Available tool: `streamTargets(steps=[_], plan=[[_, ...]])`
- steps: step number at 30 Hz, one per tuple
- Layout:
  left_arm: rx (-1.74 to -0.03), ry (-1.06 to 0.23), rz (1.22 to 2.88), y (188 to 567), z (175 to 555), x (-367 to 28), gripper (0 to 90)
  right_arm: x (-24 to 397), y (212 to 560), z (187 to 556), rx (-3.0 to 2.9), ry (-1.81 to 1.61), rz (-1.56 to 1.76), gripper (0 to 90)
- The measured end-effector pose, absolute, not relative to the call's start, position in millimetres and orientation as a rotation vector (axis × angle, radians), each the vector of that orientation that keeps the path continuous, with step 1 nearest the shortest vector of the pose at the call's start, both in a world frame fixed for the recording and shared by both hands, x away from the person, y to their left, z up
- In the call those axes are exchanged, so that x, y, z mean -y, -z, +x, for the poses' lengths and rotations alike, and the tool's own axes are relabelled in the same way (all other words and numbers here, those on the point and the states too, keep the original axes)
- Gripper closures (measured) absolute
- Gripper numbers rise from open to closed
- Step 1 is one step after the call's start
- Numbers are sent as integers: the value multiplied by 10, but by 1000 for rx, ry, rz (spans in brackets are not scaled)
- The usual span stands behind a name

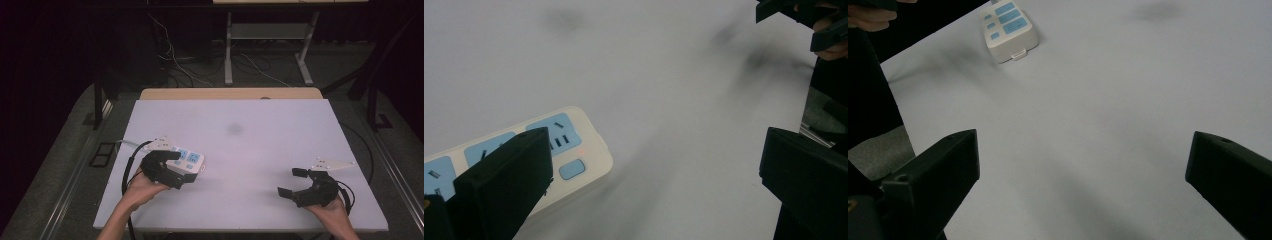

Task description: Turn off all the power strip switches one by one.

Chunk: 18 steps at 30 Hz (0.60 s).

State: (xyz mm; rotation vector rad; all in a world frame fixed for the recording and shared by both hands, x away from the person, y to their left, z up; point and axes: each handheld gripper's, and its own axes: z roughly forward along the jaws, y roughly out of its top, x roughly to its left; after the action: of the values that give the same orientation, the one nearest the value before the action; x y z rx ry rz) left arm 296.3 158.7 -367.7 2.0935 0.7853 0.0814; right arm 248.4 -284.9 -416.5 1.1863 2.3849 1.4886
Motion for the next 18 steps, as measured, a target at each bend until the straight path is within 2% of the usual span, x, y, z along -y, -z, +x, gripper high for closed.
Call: streamTargets(steps=[18], plan=[[-816,-87,2147,3650,3193,-1618,4,2837,4176,2487,-2399,-1479,1182,7]])
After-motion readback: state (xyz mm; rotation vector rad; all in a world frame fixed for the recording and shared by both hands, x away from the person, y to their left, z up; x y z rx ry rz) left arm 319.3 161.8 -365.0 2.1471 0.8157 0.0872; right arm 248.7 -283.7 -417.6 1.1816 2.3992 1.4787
